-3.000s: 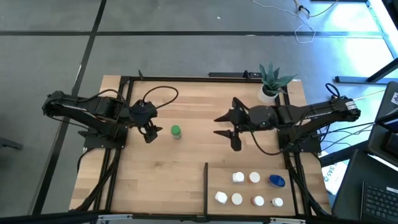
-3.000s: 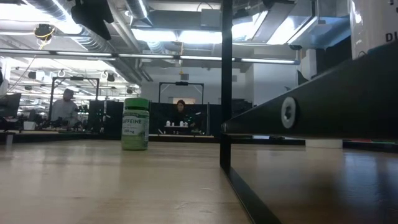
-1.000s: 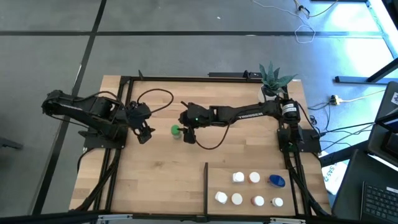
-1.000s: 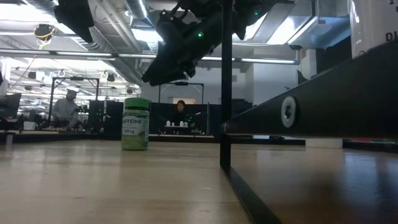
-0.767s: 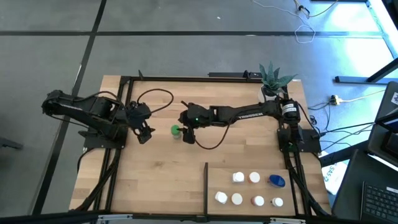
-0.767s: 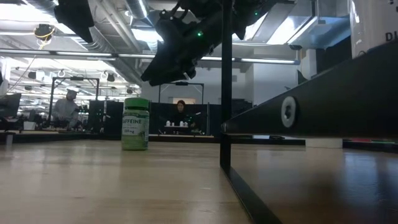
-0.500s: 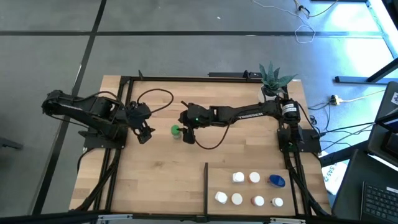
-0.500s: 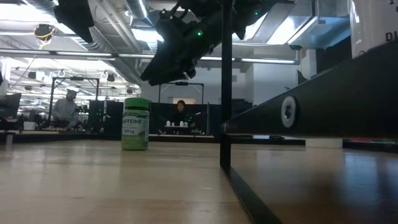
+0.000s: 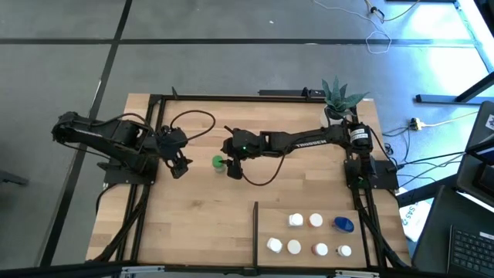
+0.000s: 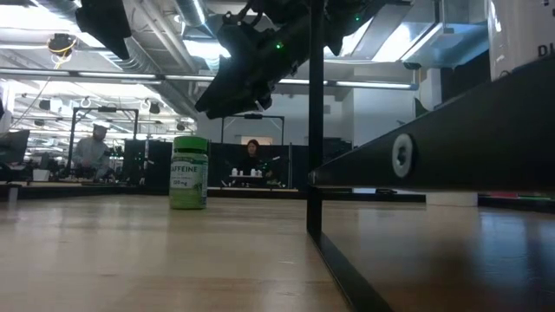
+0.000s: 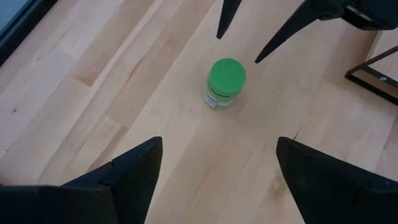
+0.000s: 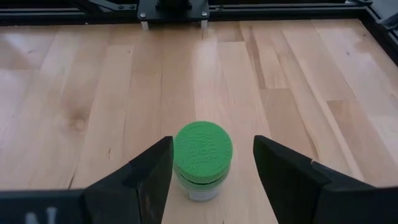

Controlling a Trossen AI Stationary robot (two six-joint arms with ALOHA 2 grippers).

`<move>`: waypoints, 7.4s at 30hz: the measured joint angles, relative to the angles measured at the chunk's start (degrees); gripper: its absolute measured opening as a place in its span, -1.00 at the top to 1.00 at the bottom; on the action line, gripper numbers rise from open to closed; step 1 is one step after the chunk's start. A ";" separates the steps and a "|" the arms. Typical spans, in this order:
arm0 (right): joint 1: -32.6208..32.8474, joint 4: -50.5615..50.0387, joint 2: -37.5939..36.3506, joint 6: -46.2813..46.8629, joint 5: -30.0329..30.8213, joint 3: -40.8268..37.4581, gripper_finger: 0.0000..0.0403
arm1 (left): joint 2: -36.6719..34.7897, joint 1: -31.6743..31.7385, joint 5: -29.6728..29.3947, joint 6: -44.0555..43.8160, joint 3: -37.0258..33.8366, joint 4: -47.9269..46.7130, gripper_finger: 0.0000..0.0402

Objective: Pick and place medicine bottles onto shelf by color
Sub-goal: Put the green pill bottle onto the shelf

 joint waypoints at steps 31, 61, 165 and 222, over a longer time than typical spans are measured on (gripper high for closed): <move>-0.74 1.70 3.93 0.23 0.26 -0.02 -0.12 | 0.02 0.02 0.07 0.02 0.02 0.02 -0.54; -1.11 3.38 3.74 0.14 -1.52 -0.02 -0.12 | 0.02 0.02 0.53 0.52 0.02 0.00 -0.54; -0.42 5.48 5.63 4.94 1.48 -0.07 -0.01 | 0.15 0.02 7.60 18.68 0.02 0.07 -0.54; 27.87 -37.09 -29.05 39.47 15.84 -10.66 -0.01 | 0.13 0.07 4.76 33.69 0.04 14.64 -0.54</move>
